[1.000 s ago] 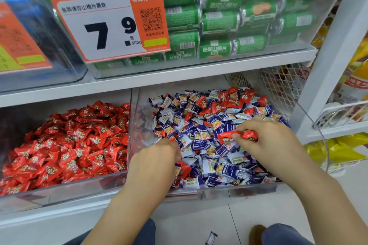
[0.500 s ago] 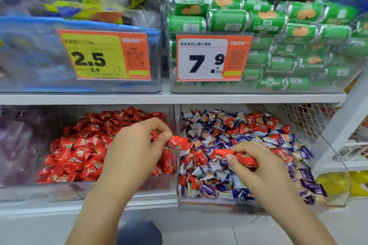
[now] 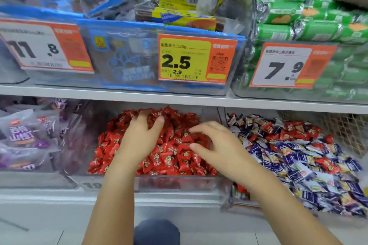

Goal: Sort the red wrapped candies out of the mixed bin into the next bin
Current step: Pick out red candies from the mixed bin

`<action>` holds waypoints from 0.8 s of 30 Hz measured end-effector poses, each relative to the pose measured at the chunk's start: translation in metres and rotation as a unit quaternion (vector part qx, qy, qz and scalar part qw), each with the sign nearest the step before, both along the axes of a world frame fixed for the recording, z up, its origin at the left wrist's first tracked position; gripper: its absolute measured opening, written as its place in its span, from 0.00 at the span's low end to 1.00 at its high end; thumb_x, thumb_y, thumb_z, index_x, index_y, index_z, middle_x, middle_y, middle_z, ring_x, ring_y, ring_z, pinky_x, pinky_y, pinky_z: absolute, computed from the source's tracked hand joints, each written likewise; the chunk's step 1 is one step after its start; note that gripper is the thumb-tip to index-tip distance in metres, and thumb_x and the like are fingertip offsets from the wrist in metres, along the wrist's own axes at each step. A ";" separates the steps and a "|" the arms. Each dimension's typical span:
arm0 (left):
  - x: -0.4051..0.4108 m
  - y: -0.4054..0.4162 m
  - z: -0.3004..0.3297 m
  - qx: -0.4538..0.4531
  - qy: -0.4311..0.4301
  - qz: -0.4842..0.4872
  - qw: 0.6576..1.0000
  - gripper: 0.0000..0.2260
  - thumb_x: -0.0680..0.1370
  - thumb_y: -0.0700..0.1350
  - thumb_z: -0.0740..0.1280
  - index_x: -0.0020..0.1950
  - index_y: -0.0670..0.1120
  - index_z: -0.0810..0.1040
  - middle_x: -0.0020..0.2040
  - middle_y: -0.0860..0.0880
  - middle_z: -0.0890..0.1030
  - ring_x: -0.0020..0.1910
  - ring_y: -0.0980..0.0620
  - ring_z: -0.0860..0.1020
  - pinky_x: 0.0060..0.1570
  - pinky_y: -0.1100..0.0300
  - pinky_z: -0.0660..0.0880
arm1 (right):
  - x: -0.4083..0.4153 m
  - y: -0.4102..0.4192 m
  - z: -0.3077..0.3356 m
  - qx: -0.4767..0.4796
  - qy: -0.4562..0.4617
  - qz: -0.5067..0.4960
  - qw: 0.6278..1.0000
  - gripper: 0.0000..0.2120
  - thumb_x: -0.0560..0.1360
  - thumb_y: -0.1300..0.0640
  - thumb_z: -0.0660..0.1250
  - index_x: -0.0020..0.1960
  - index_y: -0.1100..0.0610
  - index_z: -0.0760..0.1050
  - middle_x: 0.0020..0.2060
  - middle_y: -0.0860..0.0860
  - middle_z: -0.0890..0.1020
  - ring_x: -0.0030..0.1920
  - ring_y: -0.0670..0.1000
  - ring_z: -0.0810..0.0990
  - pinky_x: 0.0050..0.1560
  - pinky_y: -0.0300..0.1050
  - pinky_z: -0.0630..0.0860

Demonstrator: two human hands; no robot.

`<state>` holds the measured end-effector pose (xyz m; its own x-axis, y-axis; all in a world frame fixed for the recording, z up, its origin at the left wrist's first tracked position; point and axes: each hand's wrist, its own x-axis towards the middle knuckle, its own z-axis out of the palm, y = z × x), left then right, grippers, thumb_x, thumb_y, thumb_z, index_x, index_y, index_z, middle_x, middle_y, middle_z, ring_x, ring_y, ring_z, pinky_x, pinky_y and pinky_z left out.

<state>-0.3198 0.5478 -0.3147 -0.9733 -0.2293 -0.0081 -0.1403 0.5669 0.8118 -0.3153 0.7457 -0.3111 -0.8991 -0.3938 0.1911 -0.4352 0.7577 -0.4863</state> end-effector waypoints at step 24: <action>0.012 0.135 -0.006 -0.131 -0.093 -0.280 0.946 0.33 0.81 0.46 0.55 0.76 0.46 0.35 0.34 0.52 0.71 0.31 0.58 0.70 0.27 0.65 0.62 | -0.051 0.096 -0.048 0.162 -0.256 -0.024 0.953 0.16 0.80 0.49 0.56 0.65 0.51 0.72 0.61 0.51 0.76 0.57 0.54 0.76 0.56 0.48 0.73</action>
<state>-0.3081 0.6826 -0.3211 -0.9302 0.3045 -0.2050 0.1156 0.7730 0.6238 -0.3661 0.8413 -0.3589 -0.8600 -0.3138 -0.4023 -0.1650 0.9172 -0.3627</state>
